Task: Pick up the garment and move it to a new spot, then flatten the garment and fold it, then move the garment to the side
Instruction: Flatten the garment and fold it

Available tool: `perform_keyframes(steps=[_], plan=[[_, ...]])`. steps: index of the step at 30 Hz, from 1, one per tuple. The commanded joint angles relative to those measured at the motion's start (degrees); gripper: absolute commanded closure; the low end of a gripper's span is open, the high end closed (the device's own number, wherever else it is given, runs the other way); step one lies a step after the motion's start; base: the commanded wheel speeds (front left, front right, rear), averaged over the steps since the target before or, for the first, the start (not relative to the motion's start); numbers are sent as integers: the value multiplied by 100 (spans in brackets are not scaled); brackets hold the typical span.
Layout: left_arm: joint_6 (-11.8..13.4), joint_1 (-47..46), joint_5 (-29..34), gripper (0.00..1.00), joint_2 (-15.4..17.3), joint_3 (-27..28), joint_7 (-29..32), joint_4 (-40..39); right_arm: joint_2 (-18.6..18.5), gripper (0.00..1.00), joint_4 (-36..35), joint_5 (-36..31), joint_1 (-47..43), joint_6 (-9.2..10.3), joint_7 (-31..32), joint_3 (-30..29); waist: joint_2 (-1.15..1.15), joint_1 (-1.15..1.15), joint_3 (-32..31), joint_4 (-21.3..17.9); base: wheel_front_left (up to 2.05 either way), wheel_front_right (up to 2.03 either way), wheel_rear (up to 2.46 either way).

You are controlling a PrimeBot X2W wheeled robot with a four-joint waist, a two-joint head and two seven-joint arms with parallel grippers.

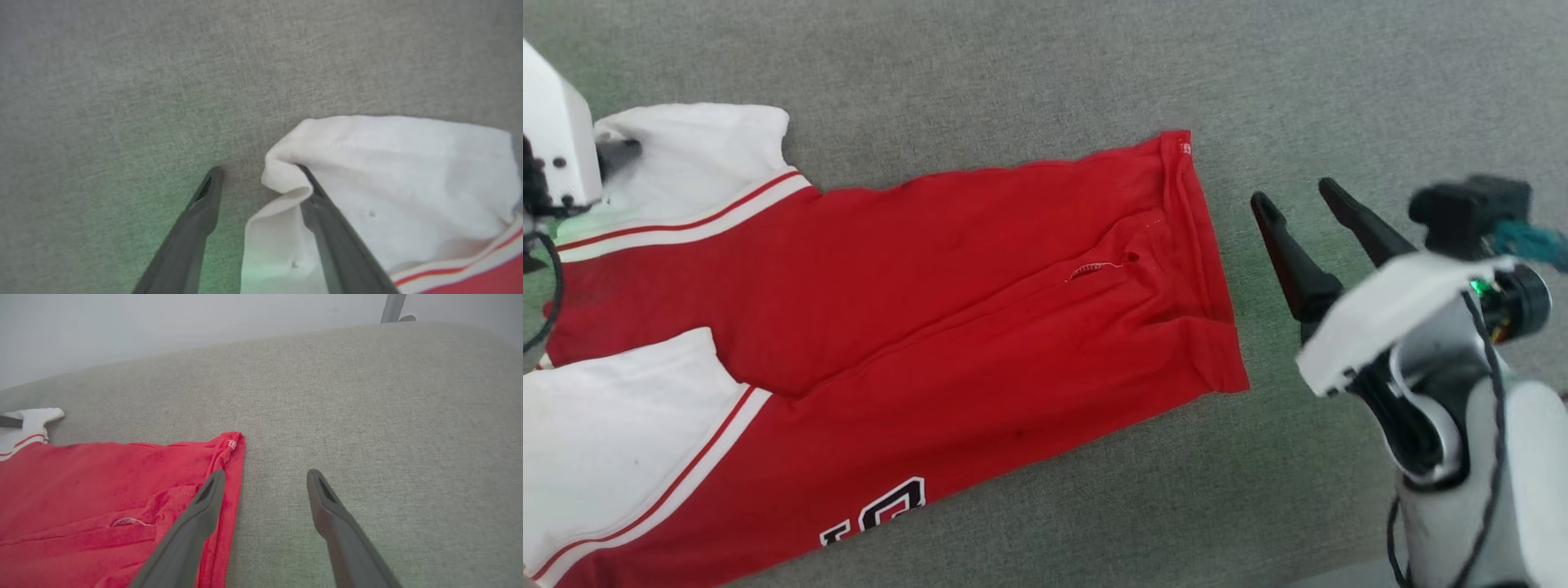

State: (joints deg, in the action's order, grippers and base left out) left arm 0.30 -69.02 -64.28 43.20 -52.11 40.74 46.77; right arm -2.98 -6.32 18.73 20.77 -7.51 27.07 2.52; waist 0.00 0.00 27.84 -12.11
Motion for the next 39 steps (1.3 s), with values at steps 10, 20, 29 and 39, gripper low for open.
perform_keyframes(steps=[10, 20, 29, 39], plan=[[-328, -234, 174, 100, -612, -212, -150, 672, -90, 0, 1195, 54, 1519, 4, 1146, 508, 0, 0, 245, 234, 0, 0, 0], [-566, -581, 283, 100, -979, -291, -350, 1020, -148, 0, 2914, -105, 2536, 3, 2219, 957, 0, 0, 338, 509, 0, 0, 0], [-706, -762, 292, 100, -1178, -287, -719, 1185, -496, 100, 3424, 301, 2774, 2, 2707, 1513, 0, 0, 202, 790, 0, 0, 0], [-769, -720, 56, 100, -1092, -325, -634, 719, -1159, 100, 2505, 569, 2504, 4, 2204, 1568, 0, 0, -326, 1089, 0, 0, 0]])
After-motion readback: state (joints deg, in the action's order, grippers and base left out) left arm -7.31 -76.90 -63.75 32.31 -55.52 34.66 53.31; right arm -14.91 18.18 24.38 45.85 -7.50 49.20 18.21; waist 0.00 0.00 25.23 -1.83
